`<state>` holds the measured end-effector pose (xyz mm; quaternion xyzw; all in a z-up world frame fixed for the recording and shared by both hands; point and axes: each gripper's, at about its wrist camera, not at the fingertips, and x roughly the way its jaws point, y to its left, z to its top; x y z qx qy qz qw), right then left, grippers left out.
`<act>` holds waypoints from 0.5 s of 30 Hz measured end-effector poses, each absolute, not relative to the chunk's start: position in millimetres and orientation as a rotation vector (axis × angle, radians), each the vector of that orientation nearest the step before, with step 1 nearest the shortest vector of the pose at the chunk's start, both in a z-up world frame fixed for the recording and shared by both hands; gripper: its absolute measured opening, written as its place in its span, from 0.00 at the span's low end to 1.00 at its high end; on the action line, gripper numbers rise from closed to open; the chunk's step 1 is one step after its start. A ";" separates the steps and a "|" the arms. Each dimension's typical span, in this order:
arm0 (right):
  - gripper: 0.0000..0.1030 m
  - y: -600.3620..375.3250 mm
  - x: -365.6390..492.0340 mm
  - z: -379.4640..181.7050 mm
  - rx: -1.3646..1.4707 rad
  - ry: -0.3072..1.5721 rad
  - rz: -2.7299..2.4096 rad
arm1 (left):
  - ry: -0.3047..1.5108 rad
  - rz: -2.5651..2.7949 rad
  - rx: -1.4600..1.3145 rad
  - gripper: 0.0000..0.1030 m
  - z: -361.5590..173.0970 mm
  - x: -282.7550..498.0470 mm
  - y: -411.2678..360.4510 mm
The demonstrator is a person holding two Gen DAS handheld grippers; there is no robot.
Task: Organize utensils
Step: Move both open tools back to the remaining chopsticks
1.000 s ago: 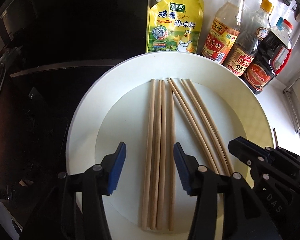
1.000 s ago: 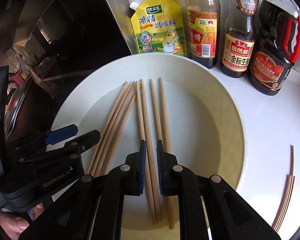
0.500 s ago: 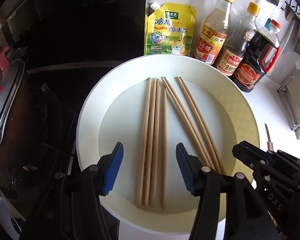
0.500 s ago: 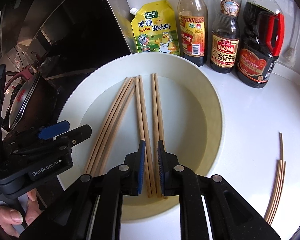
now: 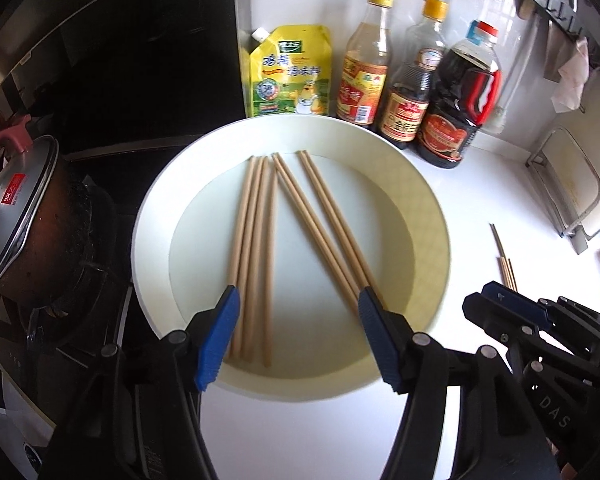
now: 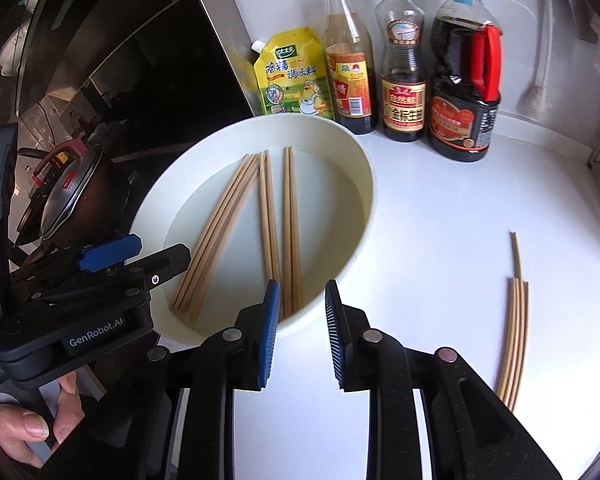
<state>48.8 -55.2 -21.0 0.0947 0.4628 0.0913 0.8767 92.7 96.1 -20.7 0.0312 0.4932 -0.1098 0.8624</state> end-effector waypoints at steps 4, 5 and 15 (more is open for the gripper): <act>0.26 -69.4 30.8 -17.4 0.209 0.957 0.173 | 1.030 -0.250 0.077 0.60 -16.7 76.7 81.9; 0.27 -73.0 26.7 -16.5 0.211 0.956 0.168 | 1.029 -0.255 0.078 0.61 -15.8 73.0 78.0; 0.32 -117.8 -17.3 -17.7 0.226 0.942 0.107 | 1.028 -0.327 0.097 0.64 -12.5 39.8 32.0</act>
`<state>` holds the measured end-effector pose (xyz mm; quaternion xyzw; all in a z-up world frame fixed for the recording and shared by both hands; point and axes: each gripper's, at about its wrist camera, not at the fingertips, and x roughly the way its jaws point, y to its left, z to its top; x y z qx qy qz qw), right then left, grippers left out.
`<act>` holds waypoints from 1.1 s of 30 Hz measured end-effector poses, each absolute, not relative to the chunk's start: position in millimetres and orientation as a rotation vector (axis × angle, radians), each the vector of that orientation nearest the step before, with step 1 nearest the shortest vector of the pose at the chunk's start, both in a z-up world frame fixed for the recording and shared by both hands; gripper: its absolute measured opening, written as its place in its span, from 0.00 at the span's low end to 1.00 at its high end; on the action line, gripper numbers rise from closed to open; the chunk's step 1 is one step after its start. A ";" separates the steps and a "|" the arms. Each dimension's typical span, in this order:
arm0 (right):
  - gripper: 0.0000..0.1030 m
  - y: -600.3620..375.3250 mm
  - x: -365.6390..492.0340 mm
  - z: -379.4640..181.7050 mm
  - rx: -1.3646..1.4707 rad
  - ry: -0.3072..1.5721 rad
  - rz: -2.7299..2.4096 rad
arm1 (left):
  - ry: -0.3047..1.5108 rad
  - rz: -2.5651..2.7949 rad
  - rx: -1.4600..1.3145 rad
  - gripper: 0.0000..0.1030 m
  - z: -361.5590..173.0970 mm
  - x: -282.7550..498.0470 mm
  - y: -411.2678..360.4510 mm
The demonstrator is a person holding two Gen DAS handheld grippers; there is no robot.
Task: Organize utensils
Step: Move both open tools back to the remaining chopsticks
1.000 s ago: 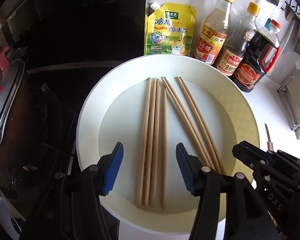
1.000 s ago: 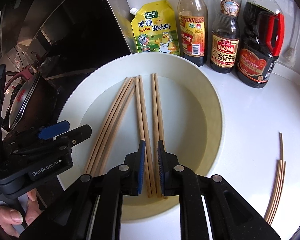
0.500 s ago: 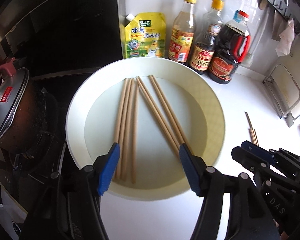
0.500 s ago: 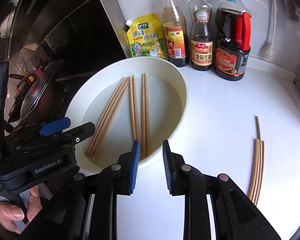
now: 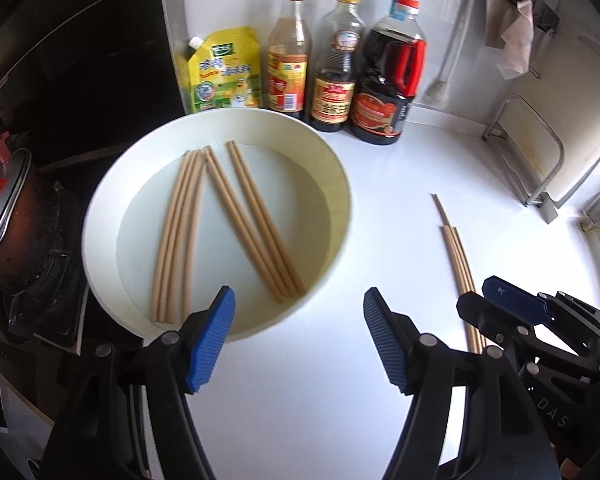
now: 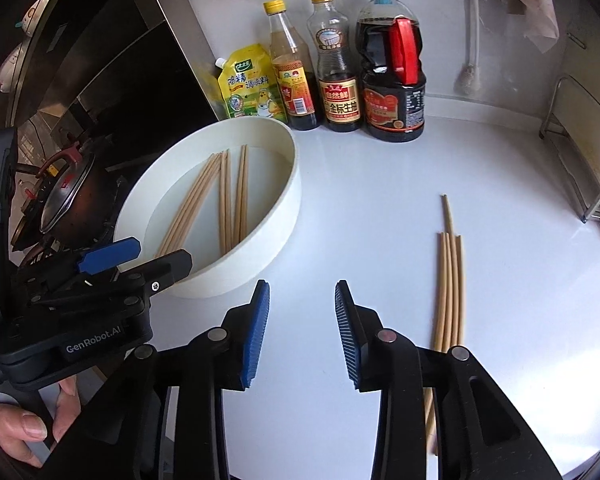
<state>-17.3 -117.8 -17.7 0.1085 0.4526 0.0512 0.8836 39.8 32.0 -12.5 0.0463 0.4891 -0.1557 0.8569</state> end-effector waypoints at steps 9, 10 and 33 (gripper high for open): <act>0.35 -181.6 -53.4 -47.8 0.236 0.970 -0.033 | 1.057 -0.404 0.132 0.66 -29.2 16.1 -11.7; 0.35 -188.7 -56.3 -52.1 0.239 0.976 -0.049 | 1.059 -0.411 0.132 0.66 -31.5 14.5 -15.8; 0.35 -232.2 -41.3 -127.0 0.216 1.048 -0.077 | 1.115 -0.395 0.135 0.70 -86.3 2.5 -66.3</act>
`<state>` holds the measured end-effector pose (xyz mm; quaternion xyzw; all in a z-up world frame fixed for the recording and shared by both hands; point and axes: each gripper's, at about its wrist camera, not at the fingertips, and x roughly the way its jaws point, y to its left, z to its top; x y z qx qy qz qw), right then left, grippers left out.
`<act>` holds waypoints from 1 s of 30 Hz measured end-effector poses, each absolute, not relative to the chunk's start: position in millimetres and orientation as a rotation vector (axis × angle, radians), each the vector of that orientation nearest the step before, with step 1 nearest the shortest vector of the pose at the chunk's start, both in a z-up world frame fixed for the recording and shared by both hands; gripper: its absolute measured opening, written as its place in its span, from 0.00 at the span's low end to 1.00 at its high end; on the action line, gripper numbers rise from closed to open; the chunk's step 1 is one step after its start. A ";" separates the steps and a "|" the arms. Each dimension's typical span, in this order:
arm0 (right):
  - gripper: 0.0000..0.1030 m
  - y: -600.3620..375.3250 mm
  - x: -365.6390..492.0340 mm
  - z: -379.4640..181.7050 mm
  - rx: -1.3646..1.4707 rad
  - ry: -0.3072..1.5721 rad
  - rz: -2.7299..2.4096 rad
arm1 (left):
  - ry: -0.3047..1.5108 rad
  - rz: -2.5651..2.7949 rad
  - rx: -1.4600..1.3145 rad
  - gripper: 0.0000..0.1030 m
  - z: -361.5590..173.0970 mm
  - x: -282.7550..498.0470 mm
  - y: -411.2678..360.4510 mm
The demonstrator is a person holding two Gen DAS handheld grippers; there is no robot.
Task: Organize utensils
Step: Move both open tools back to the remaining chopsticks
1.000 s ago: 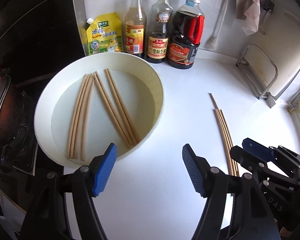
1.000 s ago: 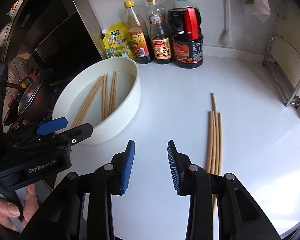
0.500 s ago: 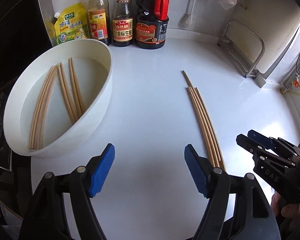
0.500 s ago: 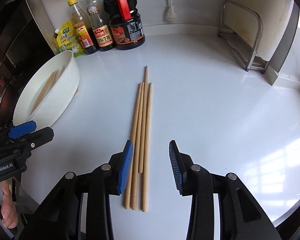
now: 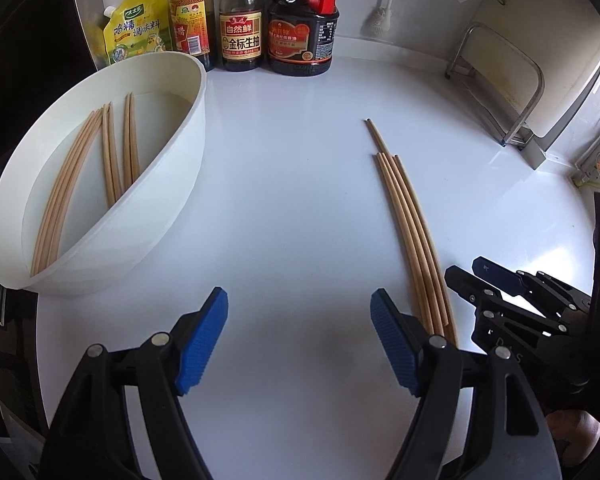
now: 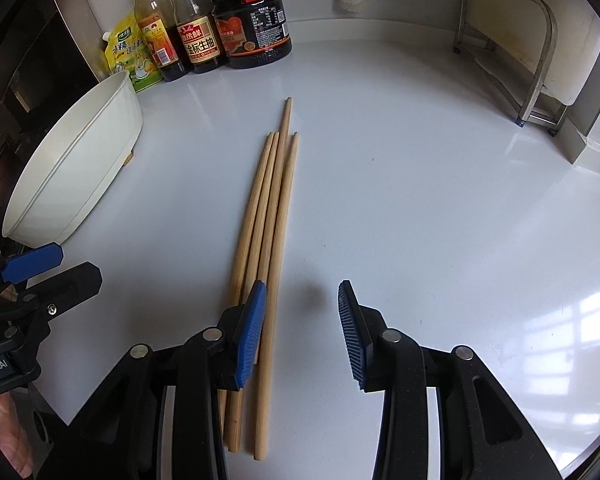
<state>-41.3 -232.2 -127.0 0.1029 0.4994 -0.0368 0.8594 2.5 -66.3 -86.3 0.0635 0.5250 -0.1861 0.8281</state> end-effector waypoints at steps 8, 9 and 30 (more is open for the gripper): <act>0.35 -235.3 -39.0 -131.3 0.202 1.062 -0.071 | 1.121 -0.389 0.136 0.70 -90.4 1.1 -71.4; 0.35 -234.5 -38.7 -131.3 0.201 1.061 -0.069 | 1.124 -0.388 0.135 0.70 -90.8 1.0 -72.1; 0.35 -231.0 -44.3 -130.6 0.174 1.067 -0.081 | 1.138 -0.396 0.147 0.70 -97.0 4.5 -86.0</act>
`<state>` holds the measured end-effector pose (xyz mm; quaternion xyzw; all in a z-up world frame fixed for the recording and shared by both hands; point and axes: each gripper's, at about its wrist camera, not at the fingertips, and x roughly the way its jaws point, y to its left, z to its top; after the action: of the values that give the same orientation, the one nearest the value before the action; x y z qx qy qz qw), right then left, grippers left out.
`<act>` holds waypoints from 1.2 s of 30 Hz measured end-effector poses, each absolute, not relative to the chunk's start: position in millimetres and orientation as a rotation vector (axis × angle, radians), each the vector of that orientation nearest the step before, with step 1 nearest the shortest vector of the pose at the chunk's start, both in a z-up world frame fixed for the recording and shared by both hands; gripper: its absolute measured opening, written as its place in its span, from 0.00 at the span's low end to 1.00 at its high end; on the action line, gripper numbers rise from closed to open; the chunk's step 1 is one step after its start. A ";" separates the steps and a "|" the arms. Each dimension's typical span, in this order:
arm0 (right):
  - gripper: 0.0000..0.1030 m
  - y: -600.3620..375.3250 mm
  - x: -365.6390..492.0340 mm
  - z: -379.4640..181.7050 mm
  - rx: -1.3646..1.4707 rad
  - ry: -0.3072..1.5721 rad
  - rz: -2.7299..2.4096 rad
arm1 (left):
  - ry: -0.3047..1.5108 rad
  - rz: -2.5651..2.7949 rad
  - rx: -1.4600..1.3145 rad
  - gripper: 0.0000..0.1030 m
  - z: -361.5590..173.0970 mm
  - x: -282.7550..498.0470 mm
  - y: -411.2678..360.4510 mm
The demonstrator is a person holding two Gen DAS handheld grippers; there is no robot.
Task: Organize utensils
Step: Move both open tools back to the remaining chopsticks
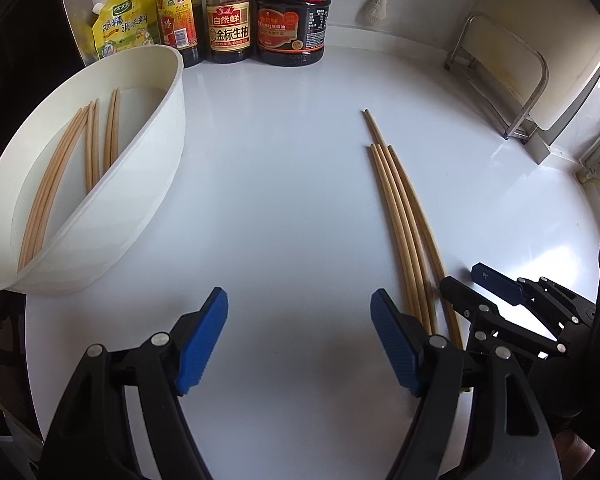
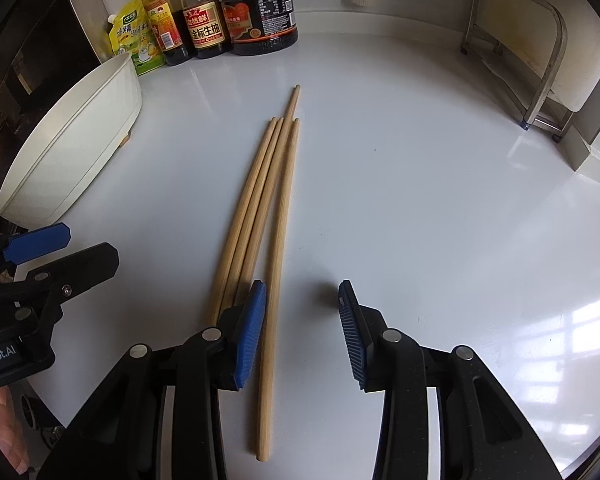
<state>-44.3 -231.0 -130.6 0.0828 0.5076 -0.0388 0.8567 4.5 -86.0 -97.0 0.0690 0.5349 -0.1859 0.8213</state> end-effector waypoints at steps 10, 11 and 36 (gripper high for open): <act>0.35 -263.5 -52.1 -129.8 0.217 1.043 -0.110 | 1.156 -0.443 0.148 0.70 -106.7 1.0 -112.0; 0.35 -268.5 -53.0 -129.4 0.227 1.042 -0.115 | 1.158 -0.447 0.148 0.70 -107.6 0.6 -114.2; 0.36 -282.5 -62.6 -123.0 0.238 1.013 -0.082 | 1.184 -0.440 0.173 0.72 -130.0 0.5 -133.6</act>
<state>-62.6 -282.5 -123.0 0.1135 0.4838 -0.0390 0.8669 0.5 -133.6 -130.0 0.0805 0.5528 -0.2053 0.8036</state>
